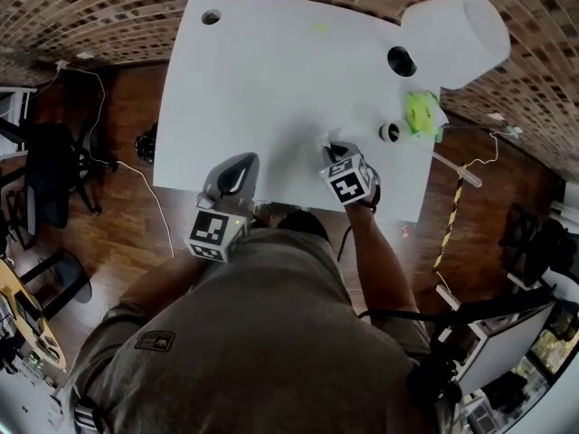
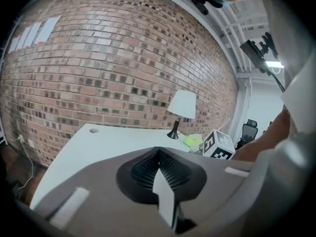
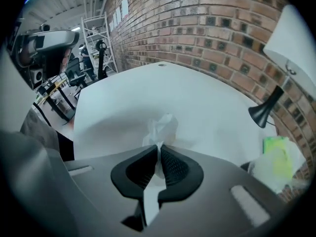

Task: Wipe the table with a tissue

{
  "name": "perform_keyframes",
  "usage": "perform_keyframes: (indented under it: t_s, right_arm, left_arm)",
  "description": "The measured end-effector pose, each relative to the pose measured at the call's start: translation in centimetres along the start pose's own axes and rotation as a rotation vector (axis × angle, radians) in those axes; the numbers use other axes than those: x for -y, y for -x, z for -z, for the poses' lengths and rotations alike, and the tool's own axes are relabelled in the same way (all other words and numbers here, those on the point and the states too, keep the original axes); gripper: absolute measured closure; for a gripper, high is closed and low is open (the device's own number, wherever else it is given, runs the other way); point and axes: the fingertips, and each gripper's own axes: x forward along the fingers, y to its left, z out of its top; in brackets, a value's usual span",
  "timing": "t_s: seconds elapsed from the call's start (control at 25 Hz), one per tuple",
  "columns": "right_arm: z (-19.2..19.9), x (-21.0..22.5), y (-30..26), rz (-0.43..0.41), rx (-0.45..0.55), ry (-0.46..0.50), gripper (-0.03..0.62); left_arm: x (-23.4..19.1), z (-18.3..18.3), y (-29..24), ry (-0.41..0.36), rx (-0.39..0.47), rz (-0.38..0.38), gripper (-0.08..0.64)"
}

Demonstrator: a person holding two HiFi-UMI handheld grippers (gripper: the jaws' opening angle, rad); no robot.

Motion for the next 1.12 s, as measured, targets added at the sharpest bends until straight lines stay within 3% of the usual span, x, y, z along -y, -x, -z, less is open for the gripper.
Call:
perform_keyframes:
  t_s: [0.24, 0.52, 0.96, 1.12]
  right_arm:
    - [4.9, 1.5, 2.6, 0.060, -0.010, -0.098, 0.568]
    - [9.1, 2.6, 3.6, 0.107, -0.025, -0.140, 0.562]
    - [9.5, 1.8, 5.3, 0.128, 0.032, -0.132, 0.397]
    - [8.5, 1.5, 7.5, 0.145, 0.125, -0.143, 0.408]
  left_arm:
    - [3.2, -0.2, -1.1, -0.033, 0.003, 0.078, 0.559]
    - [4.6, -0.1, -1.4, -0.048, -0.008, 0.088, 0.559]
    - [6.0, 0.1, -1.1, -0.058, -0.001, 0.112, 0.558]
    - [6.7, 0.2, -1.1, -0.064, 0.005, 0.133, 0.558]
